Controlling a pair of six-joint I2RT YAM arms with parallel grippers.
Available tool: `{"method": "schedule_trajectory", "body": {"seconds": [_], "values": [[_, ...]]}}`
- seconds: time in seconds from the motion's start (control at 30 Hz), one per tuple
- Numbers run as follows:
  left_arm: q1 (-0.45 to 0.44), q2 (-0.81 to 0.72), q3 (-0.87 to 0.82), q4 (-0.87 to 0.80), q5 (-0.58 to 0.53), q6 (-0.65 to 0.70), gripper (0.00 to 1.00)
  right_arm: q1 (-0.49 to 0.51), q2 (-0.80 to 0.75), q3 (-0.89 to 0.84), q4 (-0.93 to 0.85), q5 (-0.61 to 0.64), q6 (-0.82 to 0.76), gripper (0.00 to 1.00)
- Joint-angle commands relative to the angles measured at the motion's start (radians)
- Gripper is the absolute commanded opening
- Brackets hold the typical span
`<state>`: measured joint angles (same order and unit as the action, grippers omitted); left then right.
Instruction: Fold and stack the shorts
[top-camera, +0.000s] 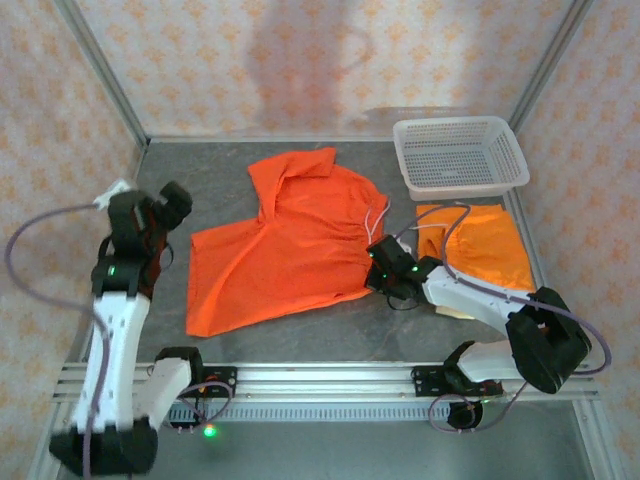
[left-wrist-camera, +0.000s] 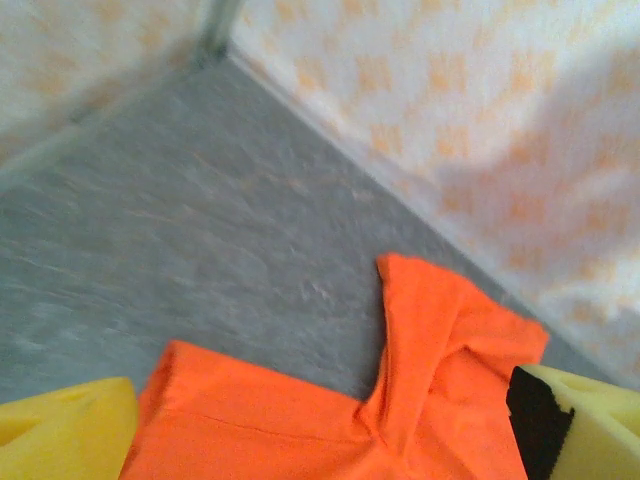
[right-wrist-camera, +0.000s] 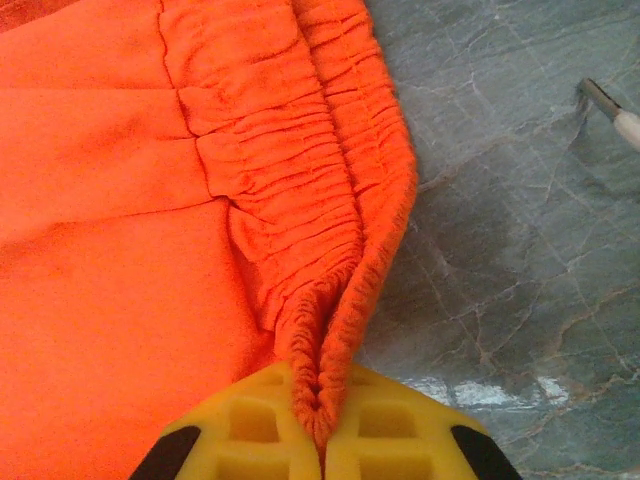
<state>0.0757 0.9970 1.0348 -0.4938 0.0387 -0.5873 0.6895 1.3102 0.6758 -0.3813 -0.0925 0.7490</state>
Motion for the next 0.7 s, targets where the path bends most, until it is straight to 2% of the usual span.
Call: {"method": "schedule_trajectory", "body": {"seconds": [0.0,0.1,0.2,0.37,0.47,0.6,0.67], "values": [[-0.04,0.248,0.093,0.083,0.122,0.025,0.96,0.005,0.008,-0.013,-0.029,0.045,0.021,0.05],[-0.054,0.5,0.254,0.109,0.201,0.01,0.93,0.006,0.009,-0.011,-0.027,0.052,0.023,0.06],[-0.075,0.722,0.453,0.064,0.207,0.033,0.91,0.005,0.011,-0.009,-0.028,0.058,0.022,0.05],[-0.099,1.091,0.844,-0.088,0.232,0.047,0.88,0.005,0.011,-0.003,-0.029,0.066,0.024,0.05],[-0.112,1.301,1.109,-0.234,0.224,0.082,0.85,0.005,0.011,0.003,-0.028,0.065,0.027,0.05],[-0.13,1.484,1.347,-0.372,0.168,0.105,0.81,0.005,0.014,0.016,-0.023,0.053,0.029,0.05],[-0.132,1.524,1.388,-0.391,0.147,0.099,0.8,0.004,0.016,0.019,-0.023,0.055,0.029,0.05]]}}
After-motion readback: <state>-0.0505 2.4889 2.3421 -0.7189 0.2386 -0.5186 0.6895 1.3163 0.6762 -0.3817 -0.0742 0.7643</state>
